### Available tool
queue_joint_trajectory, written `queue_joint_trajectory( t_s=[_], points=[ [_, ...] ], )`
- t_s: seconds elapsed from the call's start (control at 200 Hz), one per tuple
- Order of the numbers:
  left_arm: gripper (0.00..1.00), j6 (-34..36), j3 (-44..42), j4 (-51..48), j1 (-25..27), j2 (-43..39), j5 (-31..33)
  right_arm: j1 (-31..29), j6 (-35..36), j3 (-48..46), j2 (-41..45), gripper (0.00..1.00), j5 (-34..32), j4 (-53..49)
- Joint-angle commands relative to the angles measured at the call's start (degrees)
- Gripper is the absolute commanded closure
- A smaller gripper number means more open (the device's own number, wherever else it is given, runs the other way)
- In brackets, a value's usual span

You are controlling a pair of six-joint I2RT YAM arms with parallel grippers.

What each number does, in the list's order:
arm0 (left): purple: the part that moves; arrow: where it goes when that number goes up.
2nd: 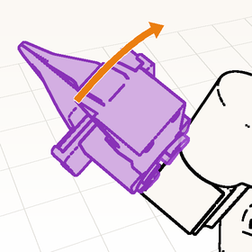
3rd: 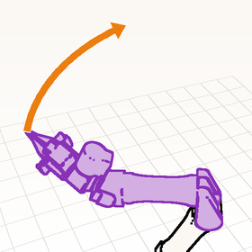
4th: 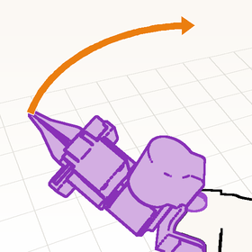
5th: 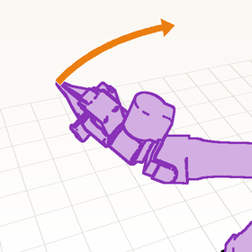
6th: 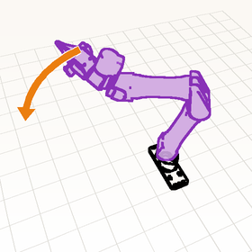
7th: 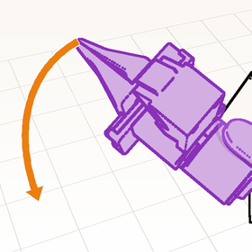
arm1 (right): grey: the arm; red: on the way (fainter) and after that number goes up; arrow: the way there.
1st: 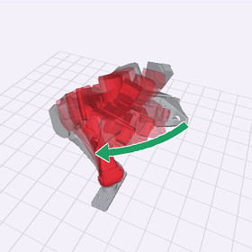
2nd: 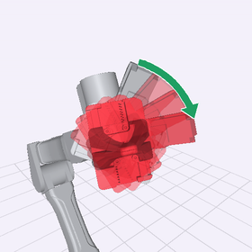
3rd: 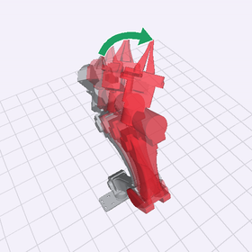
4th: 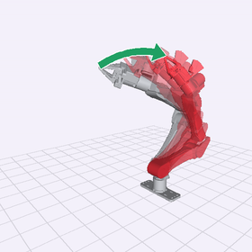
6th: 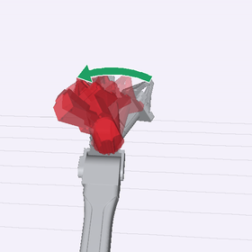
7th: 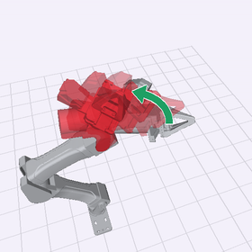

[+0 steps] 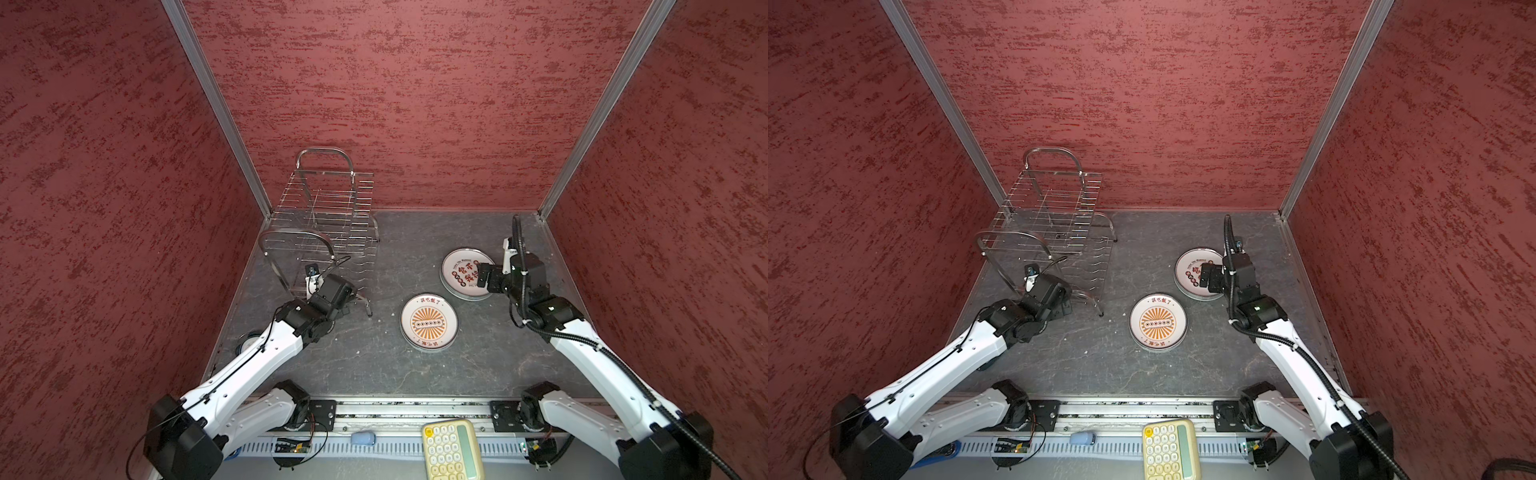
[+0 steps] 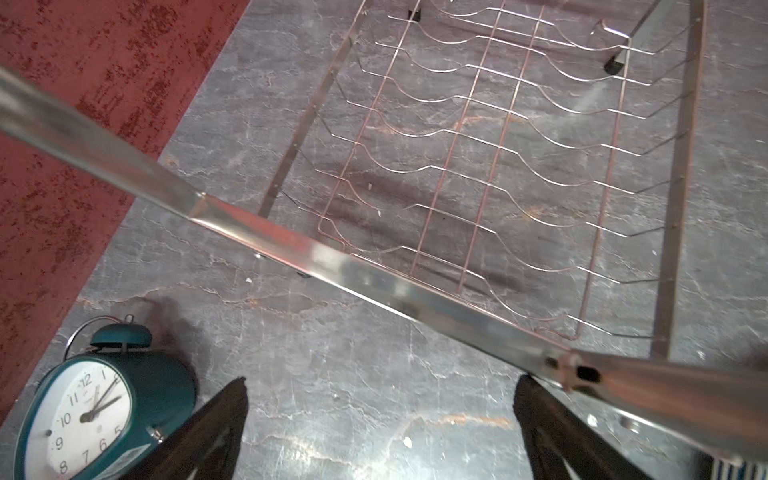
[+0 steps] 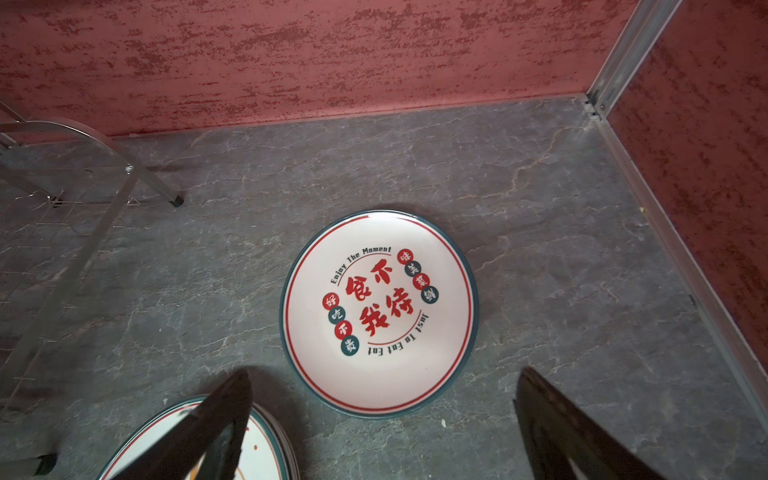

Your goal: Unload the plates from the dish rack

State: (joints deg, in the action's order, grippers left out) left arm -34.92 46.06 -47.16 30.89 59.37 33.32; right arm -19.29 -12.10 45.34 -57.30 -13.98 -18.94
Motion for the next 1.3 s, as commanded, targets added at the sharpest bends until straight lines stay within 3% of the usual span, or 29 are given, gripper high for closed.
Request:
queue_joint_trajectory(
  t_s=[0.0,0.13,0.541,0.756,1.037,1.177,1.297],
  points=[
    [0.00,5.7,0.6,8.0,-3.3,1.7,-3.1,-0.3,3.3,-0.8,0.7,0.01,-4.7,5.7],
    [0.00,10.0,-0.7,15.4,-5.9,4.3,-7.3,-0.1,5.9,-0.8,-0.7,0.01,-8.4,8.0],
    [0.01,25.5,-3.7,41.5,-11.0,13.3,-5.2,7.4,11.1,-6.9,-4.0,0.01,-0.8,25.6],
    [0.00,29.5,-7.5,50.9,-17.5,14.9,-15.1,10.1,10.5,-10.4,-5.2,0.01,0.9,30.5],
    [0.01,39.0,-18.2,66.9,-21.2,10.2,-21.0,12.1,10.8,-15.7,-5.1,0.01,1.6,38.9],
    [0.01,37.4,-22.8,78.3,-25.7,12.7,-27.1,13.8,10.2,-17.2,-7.4,0.01,1.8,43.1],
    [0.01,38.1,-24.1,85.9,-26.4,17.5,-26.8,14.6,10.2,-19.3,-9.4,0.01,1.2,48.5]
  ],
)
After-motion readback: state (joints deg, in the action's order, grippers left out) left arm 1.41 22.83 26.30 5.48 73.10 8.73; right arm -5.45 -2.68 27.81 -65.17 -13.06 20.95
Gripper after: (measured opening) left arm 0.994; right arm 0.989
